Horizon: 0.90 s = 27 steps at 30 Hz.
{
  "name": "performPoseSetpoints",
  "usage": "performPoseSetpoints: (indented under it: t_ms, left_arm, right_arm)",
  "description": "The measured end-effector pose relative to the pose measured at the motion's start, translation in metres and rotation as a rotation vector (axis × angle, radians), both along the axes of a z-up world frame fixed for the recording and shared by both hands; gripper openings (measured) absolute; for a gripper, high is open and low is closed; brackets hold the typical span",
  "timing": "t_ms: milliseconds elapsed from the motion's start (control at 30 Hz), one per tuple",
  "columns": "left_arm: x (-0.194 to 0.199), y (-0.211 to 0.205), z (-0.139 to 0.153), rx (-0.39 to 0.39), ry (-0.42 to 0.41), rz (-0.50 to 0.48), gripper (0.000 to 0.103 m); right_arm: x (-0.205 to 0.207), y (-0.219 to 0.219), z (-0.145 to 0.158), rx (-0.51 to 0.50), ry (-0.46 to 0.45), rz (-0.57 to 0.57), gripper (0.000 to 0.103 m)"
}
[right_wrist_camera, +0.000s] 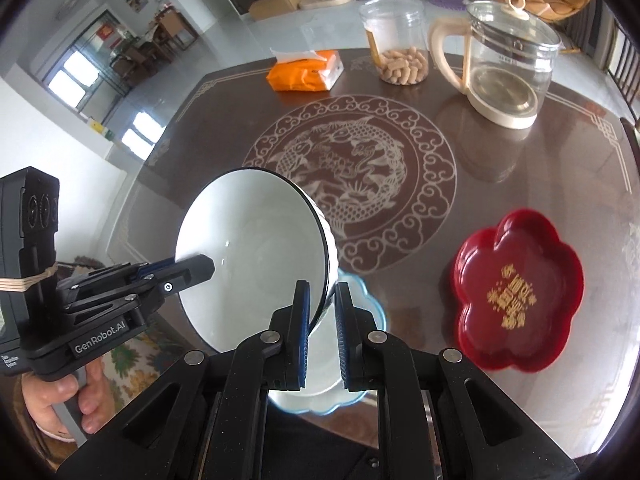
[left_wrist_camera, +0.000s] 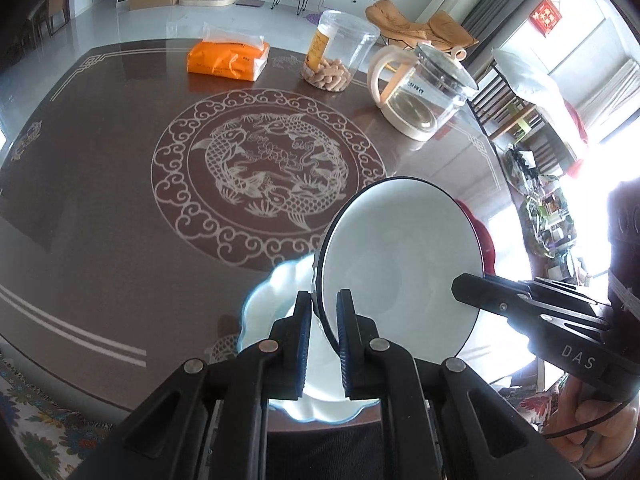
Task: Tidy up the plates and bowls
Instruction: 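Carry the black-rimmed bowl and lower it into the nested bowls, then open both tools to release the black-rimmed bowl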
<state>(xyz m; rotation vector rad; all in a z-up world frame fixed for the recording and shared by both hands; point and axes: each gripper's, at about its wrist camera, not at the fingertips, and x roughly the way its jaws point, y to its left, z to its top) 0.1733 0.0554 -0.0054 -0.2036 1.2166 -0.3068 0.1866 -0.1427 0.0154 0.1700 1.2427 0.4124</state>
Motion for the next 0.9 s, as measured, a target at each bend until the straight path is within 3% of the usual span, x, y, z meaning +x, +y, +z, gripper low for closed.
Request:
performPoseSetpoints:
  t_ms: [367,900]
  left_arm:
    - [-0.029,-0.003,-0.069,0.018,0.092,0.003,0.012]
    - [-0.034,-0.009,-0.073,0.11,0.032,-0.042,0.014]
  right_arm:
    - [-0.026,-0.002,-0.061,0.008,0.083,-0.031,0.015]
    - [-0.037,0.005,-0.095,-0.026,0.083,0.002,0.013]
